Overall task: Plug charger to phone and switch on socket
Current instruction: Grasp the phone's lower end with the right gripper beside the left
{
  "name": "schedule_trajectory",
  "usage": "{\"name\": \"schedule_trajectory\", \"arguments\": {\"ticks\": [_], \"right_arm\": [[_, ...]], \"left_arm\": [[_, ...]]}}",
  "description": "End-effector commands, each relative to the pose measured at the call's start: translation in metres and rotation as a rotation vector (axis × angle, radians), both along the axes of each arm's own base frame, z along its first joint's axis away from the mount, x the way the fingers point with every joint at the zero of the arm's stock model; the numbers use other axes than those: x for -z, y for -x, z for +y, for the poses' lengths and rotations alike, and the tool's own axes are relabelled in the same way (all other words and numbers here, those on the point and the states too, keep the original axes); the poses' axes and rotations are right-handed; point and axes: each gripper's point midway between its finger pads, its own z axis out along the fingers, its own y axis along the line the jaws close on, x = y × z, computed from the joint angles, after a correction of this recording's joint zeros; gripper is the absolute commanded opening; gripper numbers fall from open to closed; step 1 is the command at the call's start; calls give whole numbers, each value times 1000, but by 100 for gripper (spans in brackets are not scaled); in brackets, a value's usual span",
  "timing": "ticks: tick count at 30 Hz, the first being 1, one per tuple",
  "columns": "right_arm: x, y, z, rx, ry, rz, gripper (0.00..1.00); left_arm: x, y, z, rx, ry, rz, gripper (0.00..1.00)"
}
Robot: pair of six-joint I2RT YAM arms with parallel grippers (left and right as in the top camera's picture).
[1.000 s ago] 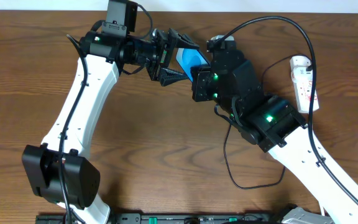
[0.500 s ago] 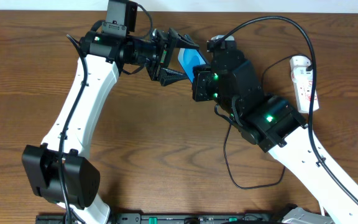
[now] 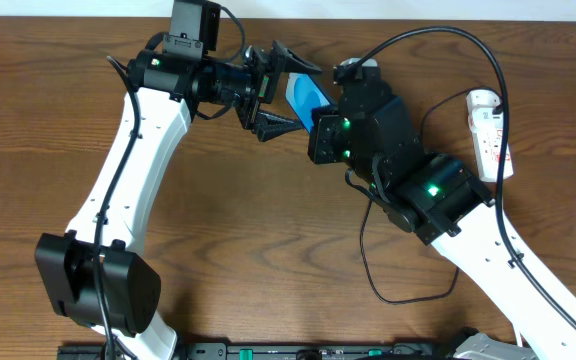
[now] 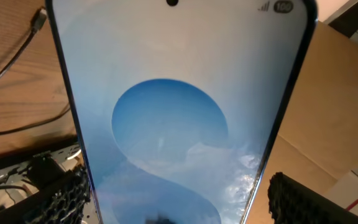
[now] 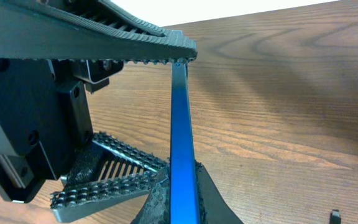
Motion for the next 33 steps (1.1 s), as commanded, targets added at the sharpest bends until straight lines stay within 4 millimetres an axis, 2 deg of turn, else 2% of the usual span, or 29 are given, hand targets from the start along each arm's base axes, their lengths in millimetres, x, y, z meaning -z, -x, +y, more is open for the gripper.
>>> {"name": "schedule_trajectory", "arguments": {"ticks": [1, 7, 15, 17, 18, 20, 26, 33], "right_arm": [[-16, -6, -11, 110, -47, -32, 1], [-29, -21, -32, 310, -162, -53, 1], [-42, -25, -40, 520, -522, 50, 1], [-41, -24, -38, 561, -605, 93, 1], [-41, -23, -36, 575, -648, 119, 1], [-40, -21, -32, 594, -718, 166, 1], [-39, -18, -23, 687, -947, 316, 1], [-41, -19, -23, 752, -1069, 371, 1]], "left_arm": [[-19, 6, 1, 11, 26, -41, 93], [-16, 3, 2, -5, 6, -46, 93], [-17, 0, 2, -42, 13, 14, 93], [-19, -3, 1, -52, 22, 15, 92], [-21, -4, 1, -55, 27, 13, 87], [-25, -7, 0, -54, 43, 2, 83], [-28, -9, -1, -62, 52, 3, 83], [-28, -9, -1, -62, 52, 4, 83]]}}
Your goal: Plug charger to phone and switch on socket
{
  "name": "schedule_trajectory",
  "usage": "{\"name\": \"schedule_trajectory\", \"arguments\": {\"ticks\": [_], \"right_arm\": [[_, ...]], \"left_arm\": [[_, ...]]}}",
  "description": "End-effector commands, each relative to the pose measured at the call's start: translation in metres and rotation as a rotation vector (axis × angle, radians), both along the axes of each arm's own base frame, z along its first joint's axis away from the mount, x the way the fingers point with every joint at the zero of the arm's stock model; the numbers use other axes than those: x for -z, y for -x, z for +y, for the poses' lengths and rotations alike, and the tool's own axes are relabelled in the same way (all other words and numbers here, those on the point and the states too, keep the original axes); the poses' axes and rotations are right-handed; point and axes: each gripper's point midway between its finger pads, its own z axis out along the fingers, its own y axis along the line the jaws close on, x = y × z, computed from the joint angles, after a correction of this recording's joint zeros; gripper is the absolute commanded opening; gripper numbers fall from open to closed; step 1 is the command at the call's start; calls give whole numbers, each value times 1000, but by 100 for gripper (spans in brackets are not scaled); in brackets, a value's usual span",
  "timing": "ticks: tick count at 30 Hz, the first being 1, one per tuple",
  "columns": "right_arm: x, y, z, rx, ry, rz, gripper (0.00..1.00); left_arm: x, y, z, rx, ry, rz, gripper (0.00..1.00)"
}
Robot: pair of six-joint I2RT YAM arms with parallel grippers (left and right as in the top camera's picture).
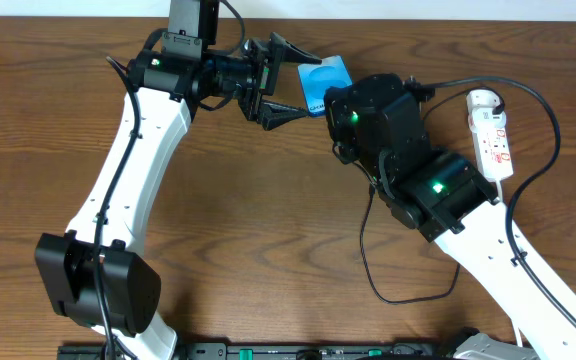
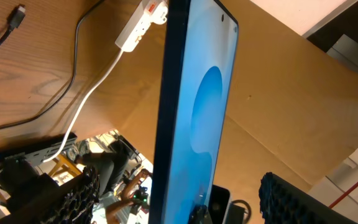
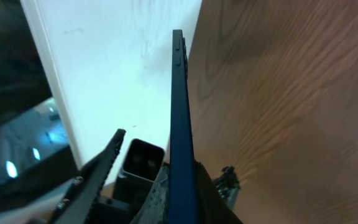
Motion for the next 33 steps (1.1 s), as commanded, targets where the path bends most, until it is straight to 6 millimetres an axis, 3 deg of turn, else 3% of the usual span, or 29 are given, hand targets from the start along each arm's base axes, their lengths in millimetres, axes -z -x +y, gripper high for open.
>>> {"name": "schedule_trajectory", "arguments": {"ticks": [1, 8, 13, 17, 33], "right_arm": [[-26, 2, -4, 77, -163, -11, 1], [-28, 1, -3, 118, -246, 15, 1], [-27, 6, 6, 65, -265, 39, 1], [-26, 9, 11, 30, -270, 50, 1], [-27, 10, 15, 10, -280, 56, 1]], "left_arm": [[-18, 5, 1, 1, 18, -34, 83], [-18, 5, 1, 0, 18, -31, 82], [-18, 5, 1, 0, 19, -32, 71], [-19, 6, 1, 6, 24, -30, 69], [-21, 9, 0, 23, 39, -31, 45]]}}
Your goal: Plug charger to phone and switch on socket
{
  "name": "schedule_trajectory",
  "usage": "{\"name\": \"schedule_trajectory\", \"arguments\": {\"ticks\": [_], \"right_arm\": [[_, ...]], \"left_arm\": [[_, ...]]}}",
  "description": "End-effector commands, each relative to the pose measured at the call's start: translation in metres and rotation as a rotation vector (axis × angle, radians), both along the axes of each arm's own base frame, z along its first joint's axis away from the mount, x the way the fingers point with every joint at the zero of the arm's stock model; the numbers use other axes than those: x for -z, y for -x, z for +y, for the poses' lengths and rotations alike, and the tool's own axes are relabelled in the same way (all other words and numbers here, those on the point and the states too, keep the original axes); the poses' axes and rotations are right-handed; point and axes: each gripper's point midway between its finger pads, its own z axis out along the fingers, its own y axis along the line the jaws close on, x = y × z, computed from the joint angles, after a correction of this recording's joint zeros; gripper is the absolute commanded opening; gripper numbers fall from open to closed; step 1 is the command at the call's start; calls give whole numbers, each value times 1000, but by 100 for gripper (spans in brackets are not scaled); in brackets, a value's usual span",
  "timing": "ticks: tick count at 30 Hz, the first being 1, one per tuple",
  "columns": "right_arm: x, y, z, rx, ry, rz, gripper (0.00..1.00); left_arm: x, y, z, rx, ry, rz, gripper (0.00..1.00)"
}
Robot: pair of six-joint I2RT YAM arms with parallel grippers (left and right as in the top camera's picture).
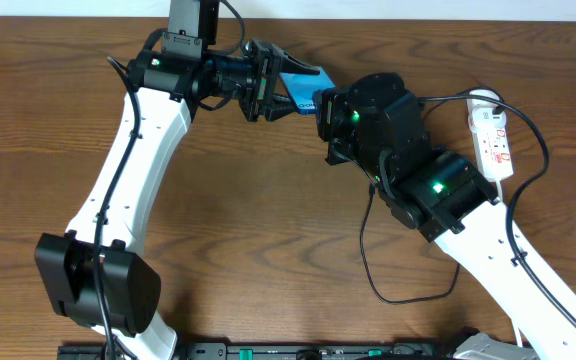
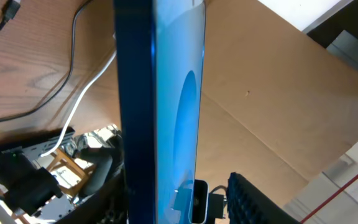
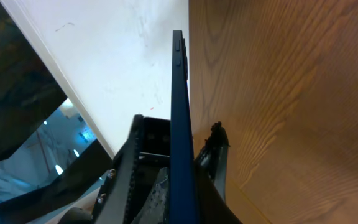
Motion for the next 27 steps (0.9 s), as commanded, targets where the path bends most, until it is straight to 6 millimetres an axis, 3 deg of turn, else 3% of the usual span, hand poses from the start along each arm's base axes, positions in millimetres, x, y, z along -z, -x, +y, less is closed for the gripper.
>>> {"name": "schedule_trajectory", "arguments": {"ticks": [1, 18, 22, 25, 26, 27], "right_arm": [[-24, 3, -4, 8, -44, -45, 1], [-28, 4, 1, -16, -65, -54, 1], [-27, 4, 1, -20, -57, -57, 1], [-28, 4, 1, -20, -57, -57, 1], [-27, 4, 1, -20, -57, -57, 6], [-27, 4, 1, -20, -56, -57, 17]], "left_arm": [[-19, 6, 1, 11, 21, -48, 44], [-19, 6, 1, 12, 22, -48, 19], [-19, 6, 1, 11, 22, -48, 8], [-19, 6, 1, 11, 22, -48, 7], [-19, 6, 1, 11, 22, -48, 7], [-19, 6, 1, 11, 22, -48, 8]]}}
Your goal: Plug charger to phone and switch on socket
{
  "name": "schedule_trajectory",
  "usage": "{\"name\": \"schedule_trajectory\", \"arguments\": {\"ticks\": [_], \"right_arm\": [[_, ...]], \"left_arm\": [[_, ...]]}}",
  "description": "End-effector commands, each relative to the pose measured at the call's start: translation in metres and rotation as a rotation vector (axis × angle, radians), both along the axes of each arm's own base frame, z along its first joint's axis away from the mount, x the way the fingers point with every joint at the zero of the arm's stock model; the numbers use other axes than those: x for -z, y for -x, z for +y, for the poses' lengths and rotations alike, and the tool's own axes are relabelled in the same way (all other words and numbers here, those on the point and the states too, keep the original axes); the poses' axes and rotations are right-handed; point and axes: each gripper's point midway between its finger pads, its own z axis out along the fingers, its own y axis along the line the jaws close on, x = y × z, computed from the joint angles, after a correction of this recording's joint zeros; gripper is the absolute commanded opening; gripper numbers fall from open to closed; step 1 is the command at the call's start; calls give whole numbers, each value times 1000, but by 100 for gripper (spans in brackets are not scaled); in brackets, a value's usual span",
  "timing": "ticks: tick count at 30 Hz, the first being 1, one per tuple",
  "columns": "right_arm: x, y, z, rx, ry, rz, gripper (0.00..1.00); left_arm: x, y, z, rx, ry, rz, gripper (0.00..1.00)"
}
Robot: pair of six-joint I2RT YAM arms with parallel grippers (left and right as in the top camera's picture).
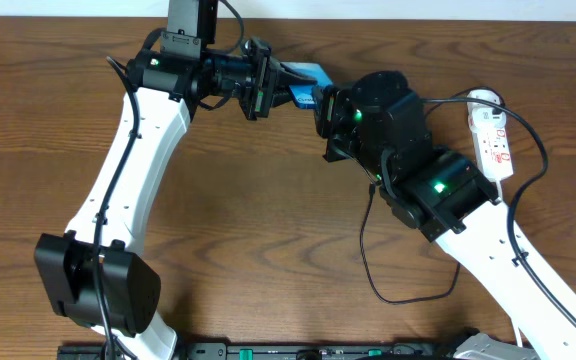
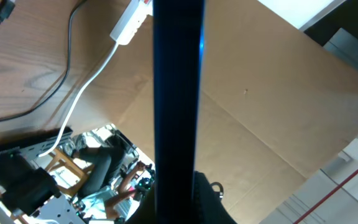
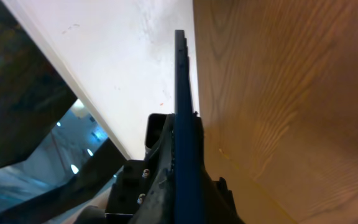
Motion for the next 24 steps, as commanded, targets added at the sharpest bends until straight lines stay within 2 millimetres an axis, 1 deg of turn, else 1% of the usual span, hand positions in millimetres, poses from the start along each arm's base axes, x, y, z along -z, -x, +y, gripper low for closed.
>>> {"name": "schedule_trajectory", "arguments": {"ticks": [1, 2, 3, 4, 5, 8, 12, 14, 16, 18, 20, 23, 24], "right_arm": [[-22, 5, -2, -36, 16, -72, 33], [-22, 5, -2, -39, 24, -77, 49], [-22, 5, -3, -41, 34, -83, 61], [-22, 4, -3, -43, 48, -92, 69], [-23, 3, -4, -48, 71, -108, 77], [-28, -2, -9, -63, 165, -188, 91], [-45, -5, -11, -116, 282, -320, 97], [-52, -6, -19, -136, 355, -375, 99], [-53, -8, -33, -149, 458, -412, 99], [-48, -11, -53, -142, 543, -401, 99], [-37, -13, -77, -128, 611, -354, 99], [-14, -13, -112, -134, 731, -259, 99], [-3, -13, -123, -147, 778, -220, 99]], "left_arm": [[-17, 6, 2, 6, 14, -39, 7], [-17, 6, 2, 6, 14, -39, 7], [-17, 6, 2, 6, 14, -40, 8], [-17, 6, 2, 6, 14, -40, 8], [-17, 6, 2, 6, 14, -40, 7], [-14, 2, 4, 1, -9, -88, 7], [-3, -10, 11, -16, -103, -237, 7], [1, -16, 15, -17, -153, -315, 7], [6, -22, 18, -12, -206, -396, 7], [12, -25, 23, 9, -265, -484, 7], [22, -27, 30, 21, -340, -525, 7], [46, -28, 49, 5, -501, -496, 7], [55, -28, 58, -1, -564, -487, 7]]}}
